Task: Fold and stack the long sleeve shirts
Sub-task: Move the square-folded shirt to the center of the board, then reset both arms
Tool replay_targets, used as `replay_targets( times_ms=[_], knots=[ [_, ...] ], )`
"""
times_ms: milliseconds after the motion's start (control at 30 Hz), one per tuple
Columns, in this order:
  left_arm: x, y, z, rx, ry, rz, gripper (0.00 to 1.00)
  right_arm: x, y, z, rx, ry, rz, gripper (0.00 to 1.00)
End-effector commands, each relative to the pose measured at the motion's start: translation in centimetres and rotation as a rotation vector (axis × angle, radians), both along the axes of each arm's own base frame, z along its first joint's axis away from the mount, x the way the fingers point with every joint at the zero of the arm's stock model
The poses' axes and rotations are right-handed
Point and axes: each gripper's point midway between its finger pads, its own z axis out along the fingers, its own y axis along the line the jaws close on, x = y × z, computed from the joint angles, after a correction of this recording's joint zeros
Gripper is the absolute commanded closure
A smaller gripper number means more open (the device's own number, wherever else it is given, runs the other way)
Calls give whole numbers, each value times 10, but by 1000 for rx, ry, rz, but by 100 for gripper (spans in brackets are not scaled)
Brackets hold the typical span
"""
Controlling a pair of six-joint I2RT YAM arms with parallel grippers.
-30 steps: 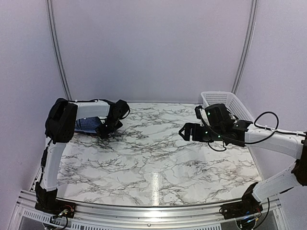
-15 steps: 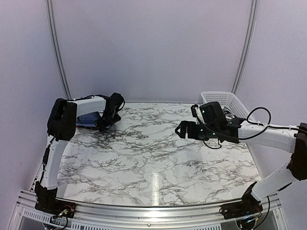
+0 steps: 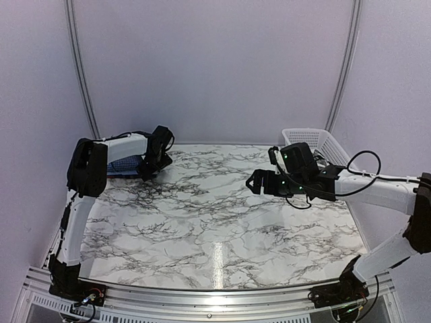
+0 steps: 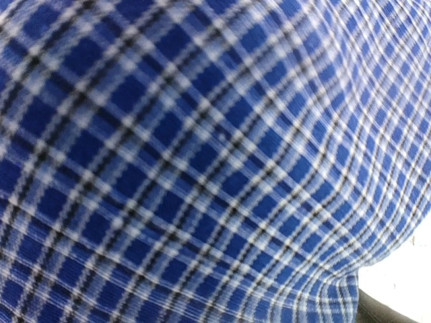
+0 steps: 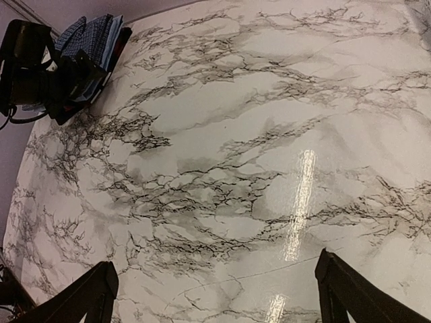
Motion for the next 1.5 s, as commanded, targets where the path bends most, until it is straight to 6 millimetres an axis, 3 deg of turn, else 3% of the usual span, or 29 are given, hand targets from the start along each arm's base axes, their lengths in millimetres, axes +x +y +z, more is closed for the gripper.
replay_targets(
  times_ms=[0, 433, 833, 1000, 1233, 1333, 1467],
  knots=[
    [0, -8, -14, -43, 27, -62, 1, 6, 0, 18, 33, -32, -12, 2],
    [-24, -15, 9, -5, 0, -213, 1, 10, 1, 13, 12, -39, -4, 2],
    [-65, -44, 63, 33, -88, -402, 1, 20, 2, 22, -17, -86, -6, 2],
    [-91, -58, 89, 45, -131, -532, 1, 23, -12, 36, -42, -149, -63, 1],
    [-130, -68, 136, 17, -246, -719, 1, 22, -55, 55, -110, -245, -233, 1],
    [-146, -75, 149, -1, -302, -804, 1, 13, -59, 66, -94, -299, -197, 2],
    [-168, -82, 163, -61, -392, -901, 1, 6, -59, 64, -76, -285, -180, 2]
  ],
)
